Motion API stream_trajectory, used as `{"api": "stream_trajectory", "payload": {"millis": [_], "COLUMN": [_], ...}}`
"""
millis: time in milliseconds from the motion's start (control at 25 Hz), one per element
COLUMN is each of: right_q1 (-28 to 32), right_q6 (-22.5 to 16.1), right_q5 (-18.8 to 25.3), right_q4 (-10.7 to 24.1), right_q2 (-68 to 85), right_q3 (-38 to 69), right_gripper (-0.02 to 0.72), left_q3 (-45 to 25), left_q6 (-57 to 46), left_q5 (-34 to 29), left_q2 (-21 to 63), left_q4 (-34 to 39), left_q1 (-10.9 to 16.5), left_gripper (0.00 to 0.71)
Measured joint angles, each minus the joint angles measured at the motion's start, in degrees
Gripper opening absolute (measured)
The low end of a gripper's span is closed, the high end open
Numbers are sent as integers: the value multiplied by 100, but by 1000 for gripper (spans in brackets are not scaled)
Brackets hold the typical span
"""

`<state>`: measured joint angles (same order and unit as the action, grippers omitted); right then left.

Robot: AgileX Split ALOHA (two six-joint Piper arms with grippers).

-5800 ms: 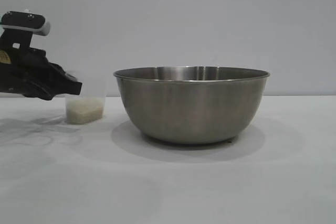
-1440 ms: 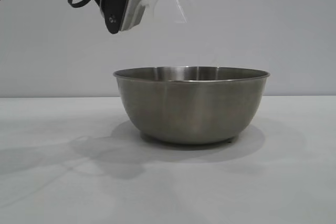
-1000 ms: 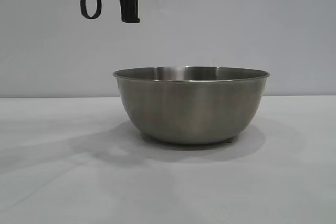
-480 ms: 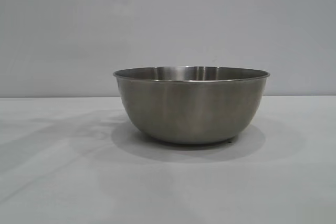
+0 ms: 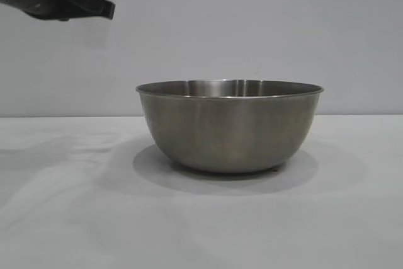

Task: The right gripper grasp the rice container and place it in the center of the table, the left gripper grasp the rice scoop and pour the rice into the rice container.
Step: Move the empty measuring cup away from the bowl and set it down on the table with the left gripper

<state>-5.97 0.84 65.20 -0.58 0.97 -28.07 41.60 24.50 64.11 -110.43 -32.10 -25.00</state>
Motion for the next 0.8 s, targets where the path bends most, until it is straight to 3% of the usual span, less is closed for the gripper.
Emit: {"api": "stream_trajectory", "payload": {"millis": [320, 800], "right_q1": [0, 0], "right_q6": [0, 0], "right_q5": [0, 0], "right_q4": [0, 0], "right_q2": [0, 0], "right_q3": [0, 0], "right_gripper": [219, 219], "left_q3": [-85, -85], "left_q6": [-964, -1098], "left_q5": [96, 96], "left_q2": [-867, -1308], "left_q4": [187, 310], "left_q1": [0, 0], "left_gripper": [0, 0]}}
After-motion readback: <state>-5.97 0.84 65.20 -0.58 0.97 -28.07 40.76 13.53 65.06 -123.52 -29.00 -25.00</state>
